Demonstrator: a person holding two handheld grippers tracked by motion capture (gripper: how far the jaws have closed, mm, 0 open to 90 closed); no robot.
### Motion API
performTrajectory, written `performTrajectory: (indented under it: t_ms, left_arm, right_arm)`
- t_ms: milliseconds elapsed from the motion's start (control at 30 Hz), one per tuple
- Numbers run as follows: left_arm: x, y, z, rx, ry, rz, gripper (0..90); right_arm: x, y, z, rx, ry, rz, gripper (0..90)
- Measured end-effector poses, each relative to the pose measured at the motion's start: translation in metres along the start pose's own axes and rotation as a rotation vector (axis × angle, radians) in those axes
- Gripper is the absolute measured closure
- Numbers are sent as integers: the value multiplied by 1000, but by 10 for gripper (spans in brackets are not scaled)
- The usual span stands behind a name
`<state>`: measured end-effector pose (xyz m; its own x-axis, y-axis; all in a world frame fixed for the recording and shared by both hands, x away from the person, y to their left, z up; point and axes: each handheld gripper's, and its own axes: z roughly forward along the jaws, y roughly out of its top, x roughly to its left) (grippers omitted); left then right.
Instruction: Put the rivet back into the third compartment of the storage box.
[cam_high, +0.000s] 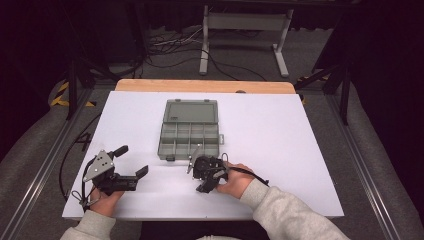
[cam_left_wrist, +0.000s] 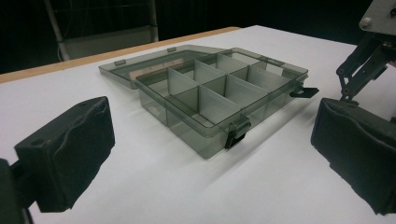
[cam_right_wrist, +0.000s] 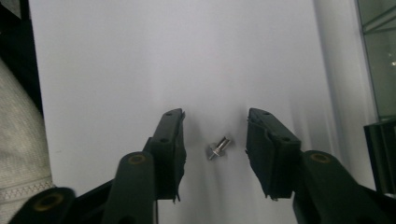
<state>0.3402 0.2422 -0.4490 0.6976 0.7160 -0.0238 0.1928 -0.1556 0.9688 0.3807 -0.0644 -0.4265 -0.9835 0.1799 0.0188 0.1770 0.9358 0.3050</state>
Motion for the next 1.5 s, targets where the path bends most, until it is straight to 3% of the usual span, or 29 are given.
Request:
performTrajectory:
  t_ms: [267,633,1500]
  left_arm:
    - [0,0,0,-4,1,-1,2]
    - [0,0,0,1,0,0,2]
    - [1,0,-1,-2,1,-2,2]
  right_arm:
    - [1,0,-1,10,-5,-22,822]
    - [2,3,-14,-26,-20,-31,825]
    - [-17,31,-69,-99,-84,-37,826]
